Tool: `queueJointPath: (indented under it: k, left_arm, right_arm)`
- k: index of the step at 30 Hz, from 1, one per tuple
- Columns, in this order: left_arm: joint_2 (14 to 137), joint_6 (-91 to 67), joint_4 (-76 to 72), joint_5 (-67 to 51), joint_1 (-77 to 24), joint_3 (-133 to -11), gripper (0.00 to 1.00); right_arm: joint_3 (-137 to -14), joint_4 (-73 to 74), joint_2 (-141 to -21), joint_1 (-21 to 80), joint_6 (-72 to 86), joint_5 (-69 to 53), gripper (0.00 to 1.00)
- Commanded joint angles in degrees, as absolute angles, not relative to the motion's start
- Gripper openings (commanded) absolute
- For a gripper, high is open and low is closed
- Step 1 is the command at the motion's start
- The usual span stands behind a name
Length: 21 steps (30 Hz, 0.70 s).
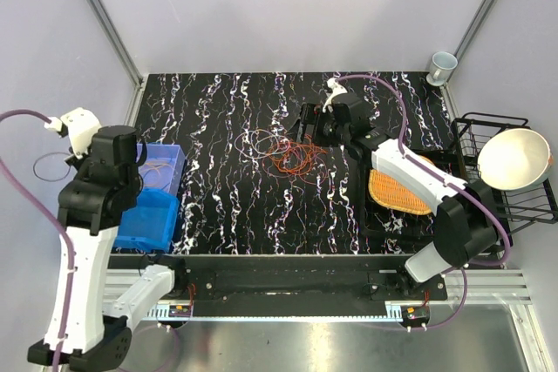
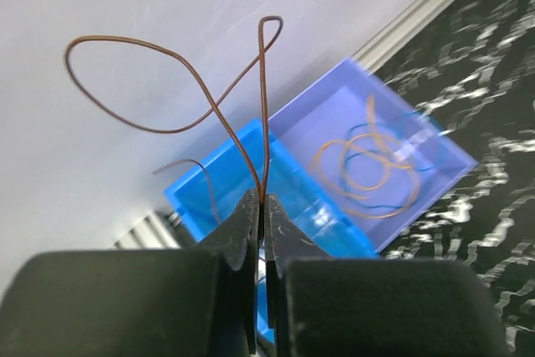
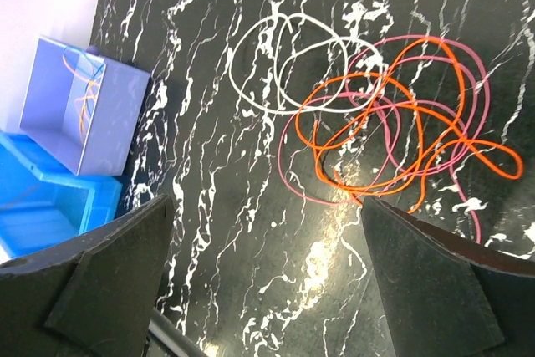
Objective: Untangle the cables
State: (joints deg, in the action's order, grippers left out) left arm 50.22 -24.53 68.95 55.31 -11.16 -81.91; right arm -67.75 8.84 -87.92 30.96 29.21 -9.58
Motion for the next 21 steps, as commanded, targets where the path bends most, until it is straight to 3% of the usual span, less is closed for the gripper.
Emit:
queueJointPath:
  k: [1,4,8,21]
  left_arm:
    - [47.99,-26.02,63.91,48.14,-4.34,-73.07,0.00]
    - [46.94,-25.49,59.34,31.00,5.57,-68.30,0.00]
    - [47.72,-27.50,57.13,30.77,11.15,-63.81,0.00]
    - [43.95,-29.88,47.29,3.10,29.95,-48.45,0.00]
  right_arm:
    - [-67.59,6.77,-88.59,30.85,30.06,-12.39,0.99]
    - [-67.15,6.50,-88.68,30.85,30.41,-13.62,0.98]
    - [-66.01,6.50,-87.98,30.76,30.41,-14.33,0.98]
    - [-65.13,6.33,-88.07,30.76,30.50,-14.76,0.98]
